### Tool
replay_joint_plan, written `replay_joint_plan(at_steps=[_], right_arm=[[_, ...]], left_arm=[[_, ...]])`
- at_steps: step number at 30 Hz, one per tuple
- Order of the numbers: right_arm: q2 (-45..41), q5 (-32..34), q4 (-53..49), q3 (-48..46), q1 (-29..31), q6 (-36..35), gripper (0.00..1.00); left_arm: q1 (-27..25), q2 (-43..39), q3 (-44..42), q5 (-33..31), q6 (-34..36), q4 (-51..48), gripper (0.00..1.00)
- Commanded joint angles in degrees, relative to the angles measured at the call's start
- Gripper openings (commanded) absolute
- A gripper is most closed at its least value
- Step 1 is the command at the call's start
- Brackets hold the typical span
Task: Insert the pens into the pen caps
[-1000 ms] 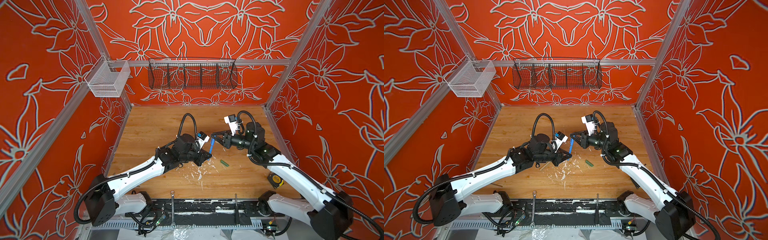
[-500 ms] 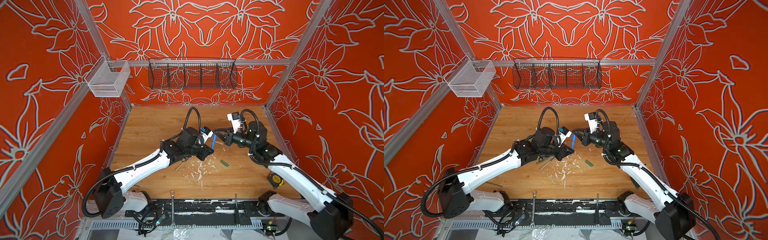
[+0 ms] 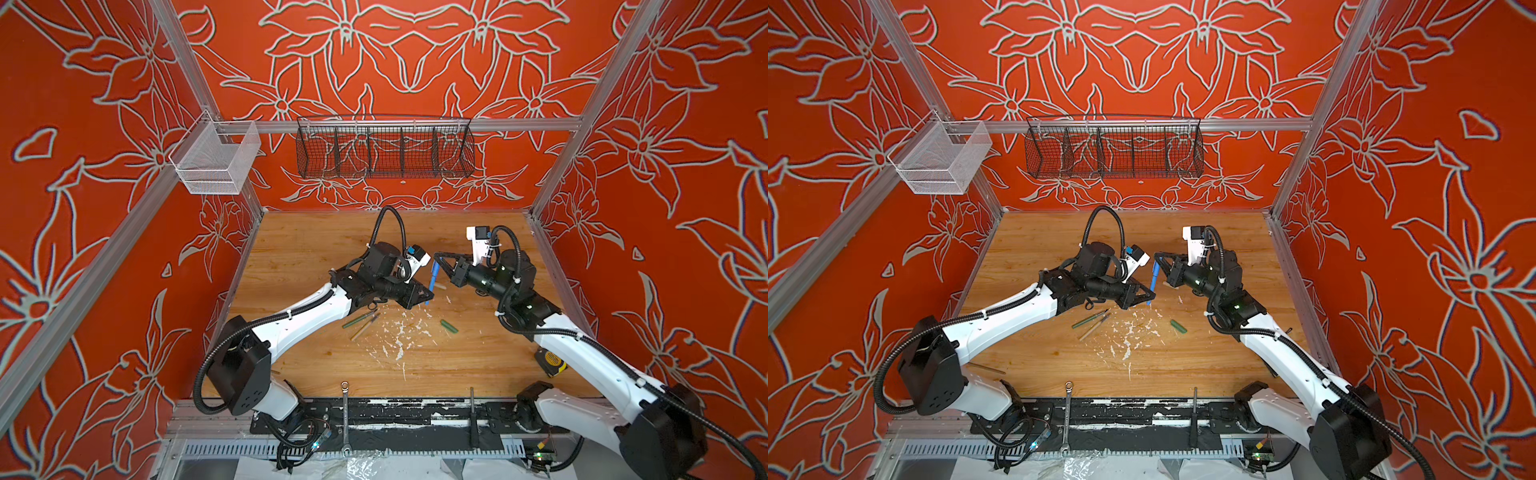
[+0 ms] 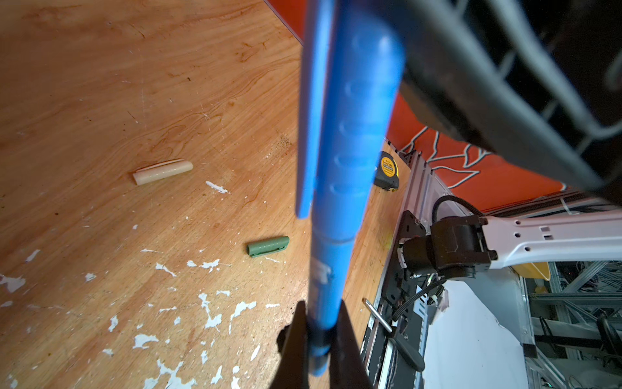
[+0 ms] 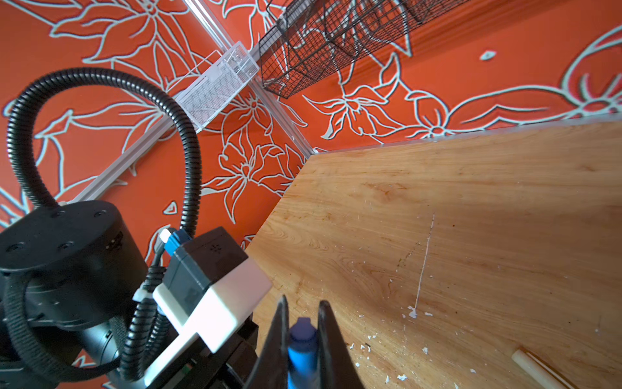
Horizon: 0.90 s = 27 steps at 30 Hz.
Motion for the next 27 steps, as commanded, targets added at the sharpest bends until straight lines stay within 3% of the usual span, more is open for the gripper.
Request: replay_joint_plan(at_steps=[1, 10, 16, 27], right_arm=[[-1.50, -7.57, -9.48, -3.50, 2.04, 2.34, 0.00], [-2.48, -4.93, -11.45, -5.16, 2.33, 3.17, 0.00], [-2.97, -1.88, -17.19, -4.19, 4.52, -0.92, 0.00], [-5.26, 1.94, -18.22, -5.84, 5.87, 1.47, 0.00]], left_arm=[[4.96, 0.30, 5.40, -6.75, -4.78, 15.16, 0.00], [7.15, 5.09, 9.25, -4.15, -7.41, 16.80, 0.00], [8.43, 6.79, 11.39, -4.32, -8.12, 16.51, 0.00], [9.46, 11.62, 18.12, -3.01, -8.33, 14.70, 0.00]])
